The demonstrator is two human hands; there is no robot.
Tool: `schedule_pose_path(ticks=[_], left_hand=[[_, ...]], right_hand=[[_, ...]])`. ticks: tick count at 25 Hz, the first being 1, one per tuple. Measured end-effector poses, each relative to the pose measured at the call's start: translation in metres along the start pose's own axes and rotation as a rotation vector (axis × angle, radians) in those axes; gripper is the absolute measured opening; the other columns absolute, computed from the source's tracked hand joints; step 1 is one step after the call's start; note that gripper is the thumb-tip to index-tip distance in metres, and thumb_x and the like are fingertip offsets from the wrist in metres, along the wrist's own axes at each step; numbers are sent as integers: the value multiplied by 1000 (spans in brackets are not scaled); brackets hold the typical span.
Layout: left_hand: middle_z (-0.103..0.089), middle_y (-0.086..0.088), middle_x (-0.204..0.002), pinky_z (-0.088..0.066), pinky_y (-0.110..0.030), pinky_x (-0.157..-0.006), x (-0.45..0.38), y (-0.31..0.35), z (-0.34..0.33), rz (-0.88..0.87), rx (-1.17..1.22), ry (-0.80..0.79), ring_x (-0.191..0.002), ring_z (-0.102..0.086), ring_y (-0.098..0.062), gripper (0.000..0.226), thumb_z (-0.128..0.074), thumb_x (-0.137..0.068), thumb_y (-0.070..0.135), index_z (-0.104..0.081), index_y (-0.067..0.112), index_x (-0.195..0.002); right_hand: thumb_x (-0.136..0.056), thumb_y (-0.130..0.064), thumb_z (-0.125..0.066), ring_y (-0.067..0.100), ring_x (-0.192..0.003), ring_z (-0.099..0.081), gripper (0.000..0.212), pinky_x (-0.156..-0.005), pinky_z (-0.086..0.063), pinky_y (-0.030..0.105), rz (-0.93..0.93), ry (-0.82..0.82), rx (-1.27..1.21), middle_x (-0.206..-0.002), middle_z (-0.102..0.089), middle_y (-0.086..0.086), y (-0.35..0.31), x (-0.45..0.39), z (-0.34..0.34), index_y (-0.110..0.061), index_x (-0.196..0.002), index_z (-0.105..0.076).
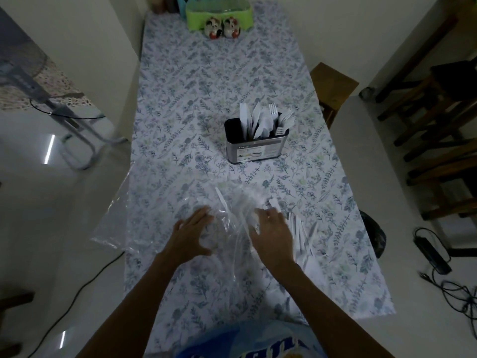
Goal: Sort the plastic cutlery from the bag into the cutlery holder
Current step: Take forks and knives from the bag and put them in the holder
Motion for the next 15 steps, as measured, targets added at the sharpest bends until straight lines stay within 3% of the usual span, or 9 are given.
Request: schedule_pose_path(ticks=[3, 8, 15], left_hand=[[-4, 7, -170, -29, -61, -115, 11, 11, -2, 33, -35, 21, -156, -5, -21, 92, -86, -71, 44, -38, 30, -148], [-20, -9, -165, -36, -58, -112, 35, 27, -13, 195, 13, 111, -149, -25, -35, 70, -77, -85, 29, -45, 32, -147], [-7, -1, -169, -29, -56, -117, 49, 25, -21, 153, 98, 32, -155, -9, -27, 66, -72, -86, 28, -43, 35, -145]], right_hand=[[-100, -22, -47, 26, -101, -67, 32, -78, -58, 37, 6, -155, -62, -117, -66, 11, -29, -14, -23, -12, -130, -53], [-97, -45, -51, 23, -86, -69, 34, -66, -47, 31, -78, -90, -146, -97, -70, 4, -34, -27, -33, -14, -111, -57], [-95, -30, -55, 32, -106, -61, 43, -70, -60, 41, 116, -97, 45, -124, -57, 15, -48, -28, -63, -13, -135, -54]])
Point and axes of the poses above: each hand's wrist, its own x-axis away from the middle knuckle, its own z-axis out of the back of the hand, y = z × x, the point moved 4 cm from there along -x, towards the middle knuckle
